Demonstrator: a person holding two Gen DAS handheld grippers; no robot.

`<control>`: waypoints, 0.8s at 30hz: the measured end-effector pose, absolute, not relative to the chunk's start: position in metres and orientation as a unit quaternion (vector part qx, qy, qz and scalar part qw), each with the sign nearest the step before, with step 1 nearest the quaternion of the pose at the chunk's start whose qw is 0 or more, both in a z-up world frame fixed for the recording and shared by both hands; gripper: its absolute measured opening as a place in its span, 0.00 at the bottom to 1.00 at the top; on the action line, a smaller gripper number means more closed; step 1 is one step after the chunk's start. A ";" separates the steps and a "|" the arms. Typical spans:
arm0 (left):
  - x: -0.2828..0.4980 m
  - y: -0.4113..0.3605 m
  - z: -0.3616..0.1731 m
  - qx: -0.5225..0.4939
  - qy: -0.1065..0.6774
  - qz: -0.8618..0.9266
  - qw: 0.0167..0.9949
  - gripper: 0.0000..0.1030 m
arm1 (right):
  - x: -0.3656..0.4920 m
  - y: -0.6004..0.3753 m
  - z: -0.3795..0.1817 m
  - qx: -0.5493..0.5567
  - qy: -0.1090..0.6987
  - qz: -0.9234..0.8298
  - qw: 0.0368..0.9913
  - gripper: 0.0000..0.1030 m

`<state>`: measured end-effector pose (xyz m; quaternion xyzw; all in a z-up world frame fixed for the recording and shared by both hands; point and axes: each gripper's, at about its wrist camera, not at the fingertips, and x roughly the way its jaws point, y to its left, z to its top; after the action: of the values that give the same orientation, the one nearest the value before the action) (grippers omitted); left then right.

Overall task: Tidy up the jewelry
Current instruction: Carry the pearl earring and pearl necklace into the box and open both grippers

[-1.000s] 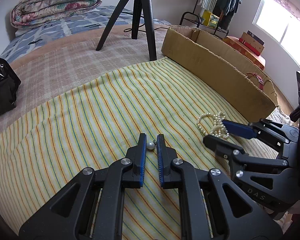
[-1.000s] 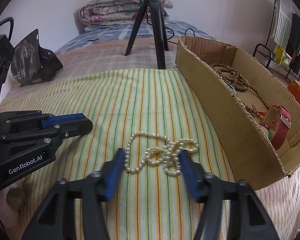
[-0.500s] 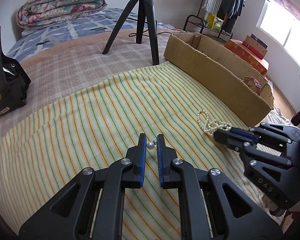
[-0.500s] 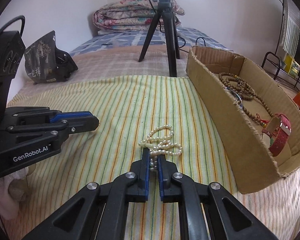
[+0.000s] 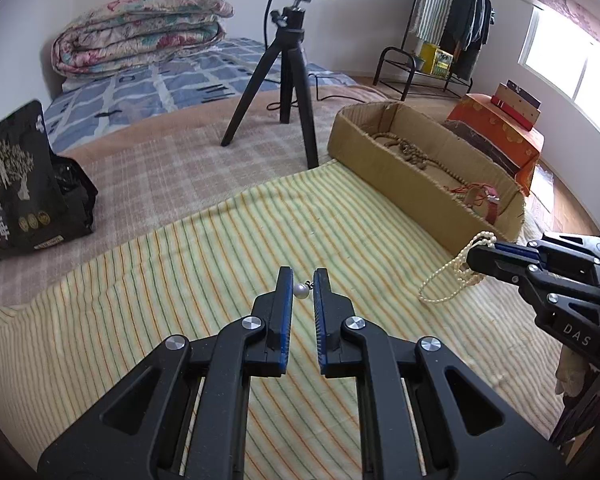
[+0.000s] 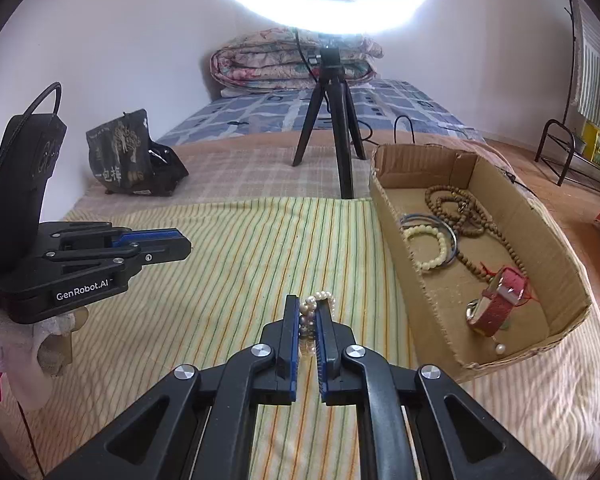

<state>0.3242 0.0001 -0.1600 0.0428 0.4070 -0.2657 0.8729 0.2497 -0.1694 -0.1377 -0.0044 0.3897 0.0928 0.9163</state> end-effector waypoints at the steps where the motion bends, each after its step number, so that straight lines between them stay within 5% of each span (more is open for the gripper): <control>1: 0.322 -0.002 -0.156 0.044 0.405 -0.266 0.874 0.08 | 0.248 -0.171 -0.133 -0.006 0.388 0.096 0.917 0.05; 24: 0.326 -0.101 -0.096 0.022 0.359 -0.308 0.881 0.08 | 0.226 -0.257 -0.050 -0.013 0.337 0.092 0.937 0.05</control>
<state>0.3260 -0.1008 -0.0965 0.0216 0.3588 -0.3081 0.8808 0.2257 -0.2573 -0.0499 -0.0129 0.3368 0.0919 0.9370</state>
